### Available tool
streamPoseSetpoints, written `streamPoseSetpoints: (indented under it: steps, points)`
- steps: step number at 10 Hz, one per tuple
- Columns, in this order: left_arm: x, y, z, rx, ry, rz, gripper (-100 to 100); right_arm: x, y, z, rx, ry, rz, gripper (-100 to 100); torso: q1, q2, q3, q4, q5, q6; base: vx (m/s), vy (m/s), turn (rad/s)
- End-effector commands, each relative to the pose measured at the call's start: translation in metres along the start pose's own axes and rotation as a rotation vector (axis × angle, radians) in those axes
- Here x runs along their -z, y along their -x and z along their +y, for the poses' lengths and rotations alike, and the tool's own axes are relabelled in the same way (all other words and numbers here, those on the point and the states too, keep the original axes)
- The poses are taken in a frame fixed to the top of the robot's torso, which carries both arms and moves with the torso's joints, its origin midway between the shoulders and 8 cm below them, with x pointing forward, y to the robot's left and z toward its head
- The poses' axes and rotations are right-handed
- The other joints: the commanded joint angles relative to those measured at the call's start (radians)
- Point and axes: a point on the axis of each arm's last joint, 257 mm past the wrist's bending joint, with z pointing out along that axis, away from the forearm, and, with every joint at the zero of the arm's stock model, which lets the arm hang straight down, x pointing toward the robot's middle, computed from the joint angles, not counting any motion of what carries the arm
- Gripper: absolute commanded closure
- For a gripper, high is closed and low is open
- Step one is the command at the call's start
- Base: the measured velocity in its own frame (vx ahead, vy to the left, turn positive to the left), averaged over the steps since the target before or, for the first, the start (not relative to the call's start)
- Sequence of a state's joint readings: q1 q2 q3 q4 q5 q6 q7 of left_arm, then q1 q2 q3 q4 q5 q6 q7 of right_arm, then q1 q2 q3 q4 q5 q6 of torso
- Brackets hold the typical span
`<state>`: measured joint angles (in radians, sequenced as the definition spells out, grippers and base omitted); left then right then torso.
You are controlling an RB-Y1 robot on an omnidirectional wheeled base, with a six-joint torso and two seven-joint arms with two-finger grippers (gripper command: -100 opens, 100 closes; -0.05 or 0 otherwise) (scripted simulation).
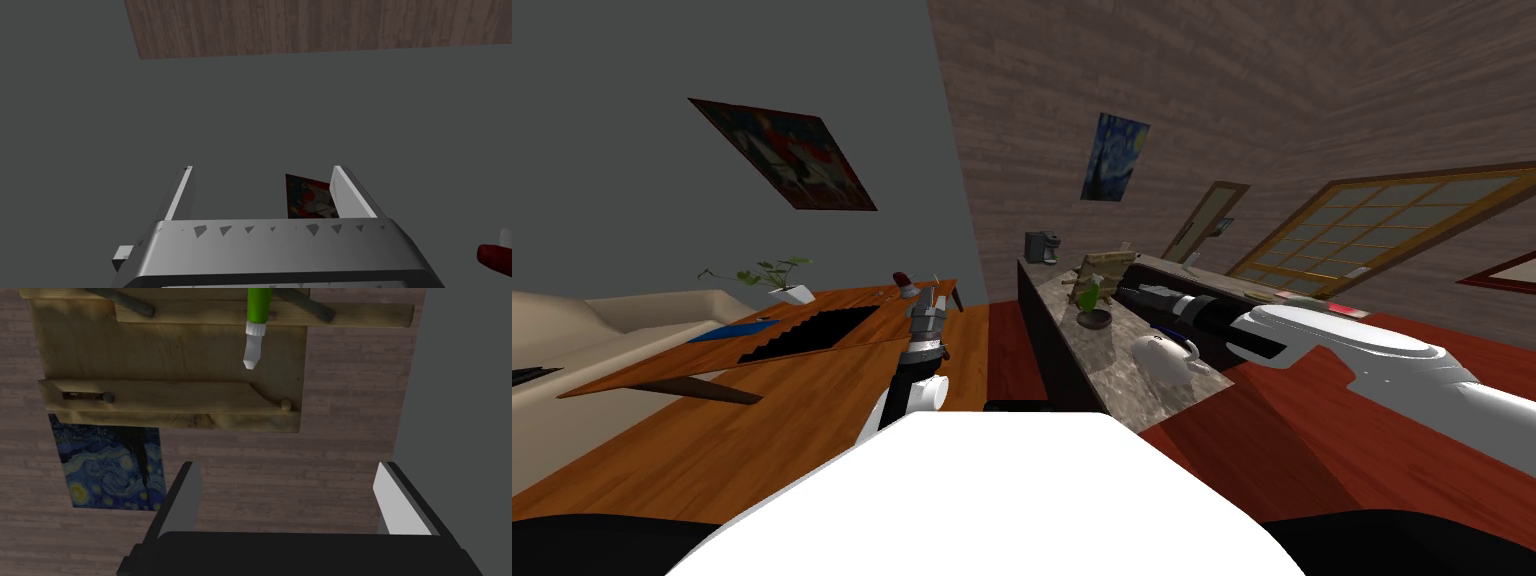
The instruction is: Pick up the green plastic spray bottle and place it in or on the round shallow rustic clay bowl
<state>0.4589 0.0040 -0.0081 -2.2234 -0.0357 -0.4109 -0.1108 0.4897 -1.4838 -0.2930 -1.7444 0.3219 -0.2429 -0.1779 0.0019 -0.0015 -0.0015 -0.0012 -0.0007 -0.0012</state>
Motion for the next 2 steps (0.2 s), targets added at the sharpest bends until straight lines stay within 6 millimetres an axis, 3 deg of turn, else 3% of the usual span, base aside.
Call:
streamPoseSetpoints:
  steps: [1, 2]
  points:
    - [0.0000, 0.0000, 0.0000, 0.000, 0.000, 0.000, 0, 0.0000, 0.0000, 0.0000, 0.000, 0.000, 0.000, 0, 0.000, 0.000, 0.000, 0.000, 0.000, 0.000, 0.000, 0.000, 0.000]
    - [0.0000, 0.0000, 0.0000, 0.000, 0.000, 0.000, 0, 0.0000, 0.0000, 0.0000, 0.000, 0.000, 0.000, 0, 0.000, 0.000, 0.000, 0.000, 0.000, 0.000, 0.000, 0.000, 0.000]
